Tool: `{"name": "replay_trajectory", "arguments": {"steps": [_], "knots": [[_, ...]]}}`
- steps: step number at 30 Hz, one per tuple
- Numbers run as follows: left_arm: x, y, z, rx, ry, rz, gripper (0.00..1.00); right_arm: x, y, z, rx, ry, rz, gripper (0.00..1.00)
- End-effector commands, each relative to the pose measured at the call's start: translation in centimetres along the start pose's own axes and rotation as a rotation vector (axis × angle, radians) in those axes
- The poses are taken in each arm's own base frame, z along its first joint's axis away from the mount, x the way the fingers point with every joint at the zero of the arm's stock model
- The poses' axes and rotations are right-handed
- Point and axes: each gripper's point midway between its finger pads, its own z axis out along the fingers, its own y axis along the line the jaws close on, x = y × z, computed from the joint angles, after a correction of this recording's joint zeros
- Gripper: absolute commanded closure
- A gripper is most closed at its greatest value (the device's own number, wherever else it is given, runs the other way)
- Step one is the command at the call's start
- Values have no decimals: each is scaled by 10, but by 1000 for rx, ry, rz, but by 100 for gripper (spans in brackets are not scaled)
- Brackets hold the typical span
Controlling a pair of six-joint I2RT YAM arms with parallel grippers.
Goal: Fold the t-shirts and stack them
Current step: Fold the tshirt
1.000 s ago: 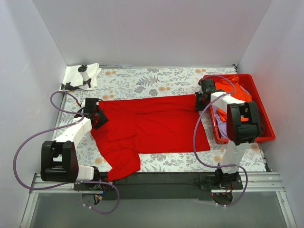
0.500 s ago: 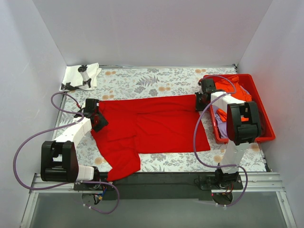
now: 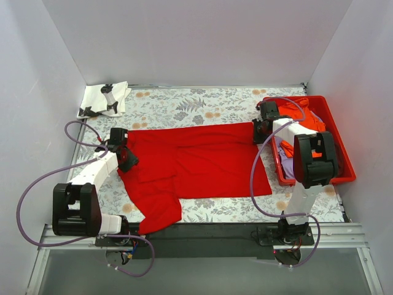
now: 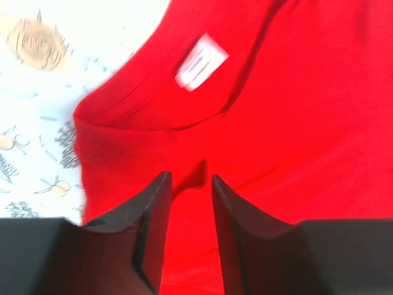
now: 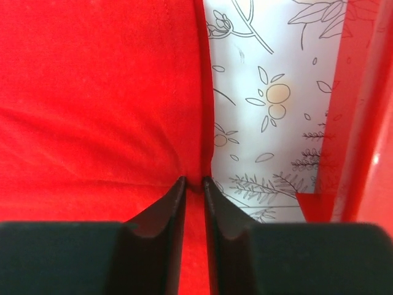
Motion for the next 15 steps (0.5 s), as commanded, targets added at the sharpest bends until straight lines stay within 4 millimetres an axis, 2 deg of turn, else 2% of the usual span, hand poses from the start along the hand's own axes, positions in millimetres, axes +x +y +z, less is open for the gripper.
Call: {"name": "replay_trajectory", "arguments": {"steps": [1, 2, 4, 7, 9, 13, 14, 15], "knots": [[-33, -26, -19, 72, -74, -32, 67, -24, 1, -29, 1, -77, -19, 73], [-38, -35, -21, 96, -70, -33, 66, -27, 2, -33, -2, -86, -21, 70], [-41, -39, -16, 97, -64, -31, 62, -34, 9, -45, -33, -119, -24, 65], [-49, -43, -8, 79, -74, -27, 61, -40, 38, -59, -131, -153, -60, 63], [-53, -48, -5, 82, -76, -22, 61, -39, 75, -67, -254, -168, -104, 63], [-45, -48, 6, 69, -32, -11, 62, -28, 145, -80, -476, -184, -117, 63], [-42, -46, 7, 67, -26, -7, 62, -14, 166, -81, -528, -159, -125, 63], [-38, -43, 8, 63, -17, -2, 62, -10, 182, -84, -584, -158, -126, 63]]}}
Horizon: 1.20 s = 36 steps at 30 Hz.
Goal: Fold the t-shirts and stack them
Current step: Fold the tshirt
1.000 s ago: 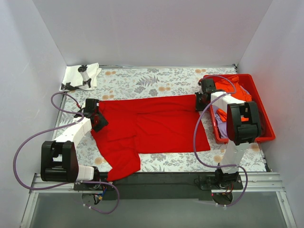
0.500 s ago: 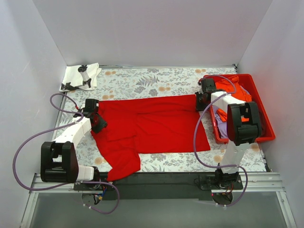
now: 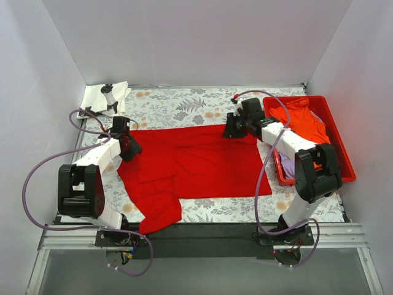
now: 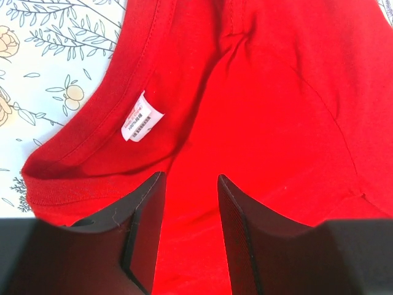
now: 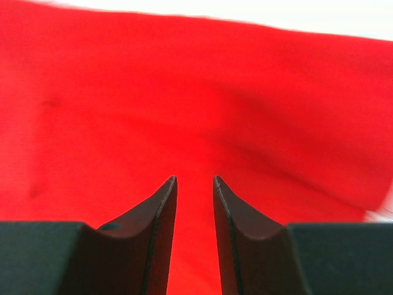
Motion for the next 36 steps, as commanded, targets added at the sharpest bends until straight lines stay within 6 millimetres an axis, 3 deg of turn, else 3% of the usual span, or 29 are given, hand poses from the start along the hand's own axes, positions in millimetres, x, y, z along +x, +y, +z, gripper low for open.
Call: {"name": "replay_trajectory", "arguments": {"steps": [1, 4, 7, 14, 22, 27, 36], "knots": [[-1, -1, -6, 19, -7, 5, 62, -2, 79, 5, -261, -40, 46, 63], [8, 11, -12, 4, -4, 2, 62, 14, 132, 18, -359, -16, 75, 61], [21, 24, -19, 0, 1, 3, 62, 30, 161, 32, -418, 14, 105, 61], [50, 46, -20, -11, 39, -1, 62, 76, 202, 57, -475, 136, 155, 61], [62, 45, -18, 22, 72, 5, 62, 119, 228, 71, -518, 239, 226, 61], [68, 47, -14, 26, 90, 7, 65, 136, 225, 79, -492, 264, 267, 61], [71, 43, -15, 49, 103, 11, 71, 148, 225, 85, -503, 306, 282, 64]]}}
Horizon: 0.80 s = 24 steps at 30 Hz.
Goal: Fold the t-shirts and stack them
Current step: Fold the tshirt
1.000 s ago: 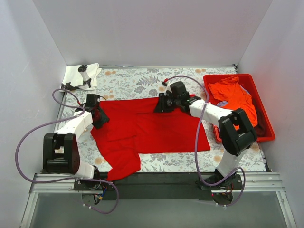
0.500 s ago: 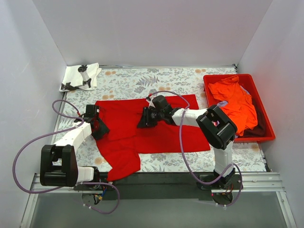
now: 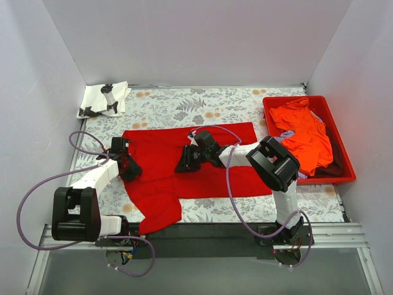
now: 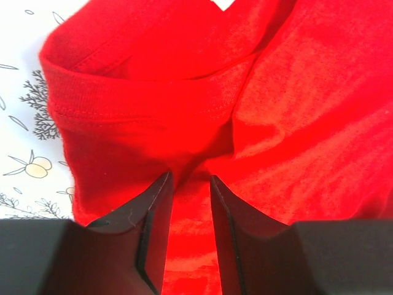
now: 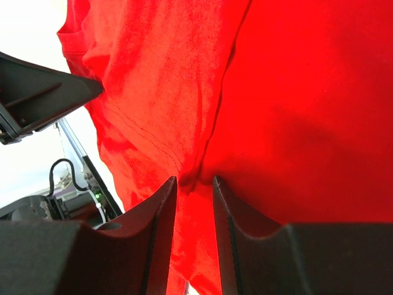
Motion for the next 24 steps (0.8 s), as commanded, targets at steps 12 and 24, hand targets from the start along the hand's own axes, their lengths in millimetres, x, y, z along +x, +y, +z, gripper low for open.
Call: {"name": "replay_trajectory", "arguments": {"steps": [12, 24], "knots": [[-4, -10, -9, 64, -19, 8, 71, -4, 21, 10, -71, 10, -18, 65], [-1, -7, -1, 45, 0, 15, 73, -1, -23, -11, 48, -50, -9, 63]]}}
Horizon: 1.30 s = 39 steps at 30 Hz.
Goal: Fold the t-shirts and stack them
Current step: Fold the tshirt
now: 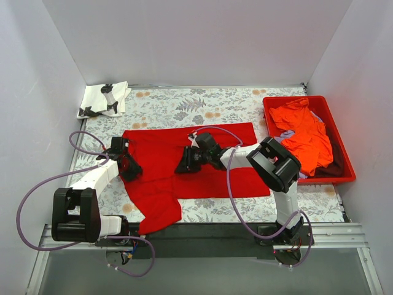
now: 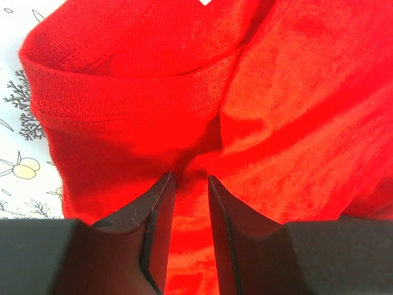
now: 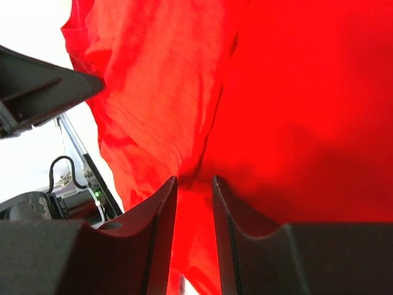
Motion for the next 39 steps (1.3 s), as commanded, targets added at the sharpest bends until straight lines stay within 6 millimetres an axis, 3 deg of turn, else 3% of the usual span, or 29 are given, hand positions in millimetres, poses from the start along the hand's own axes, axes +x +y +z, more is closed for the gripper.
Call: {"name": "replay_trajectory", "arguments": {"steps": [1, 4, 14, 16, 18, 21, 22, 23, 30, 35, 39], "knots": [[-1, 1, 2, 1, -7, 8, 73, -1, -27, -16, 75, -39, 1, 63], [-2, 2, 2, -5, -7, 7, 73, 6, -47, -27, 111, -37, 16, 62], [-8, 1, -4, -11, -35, -3, 67, -5, -17, -56, 58, -38, -131, 60], [-14, 1, -6, -17, -62, -12, 66, -7, -19, -65, 78, -23, -147, 60], [-20, 0, -8, -23, -85, -22, 65, -21, -20, -80, 115, -61, -205, 60], [-29, 3, -6, -59, -112, -38, 65, -41, -43, -106, 238, -123, -252, 60], [-35, 2, -4, -77, -121, -43, 65, -46, -62, -122, 310, -132, -246, 60], [-40, 0, -5, -74, -135, -50, 65, -46, -63, -126, 323, -135, -261, 60], [-67, -3, 13, -138, -149, -73, 66, -88, -142, -195, 544, -271, -191, 60], [-75, 3, 41, -214, -117, -71, 67, -104, -183, -208, 640, -282, -155, 60], [-92, -7, 57, -235, -110, -70, 67, -122, -208, -212, 685, -291, -131, 60]]}}
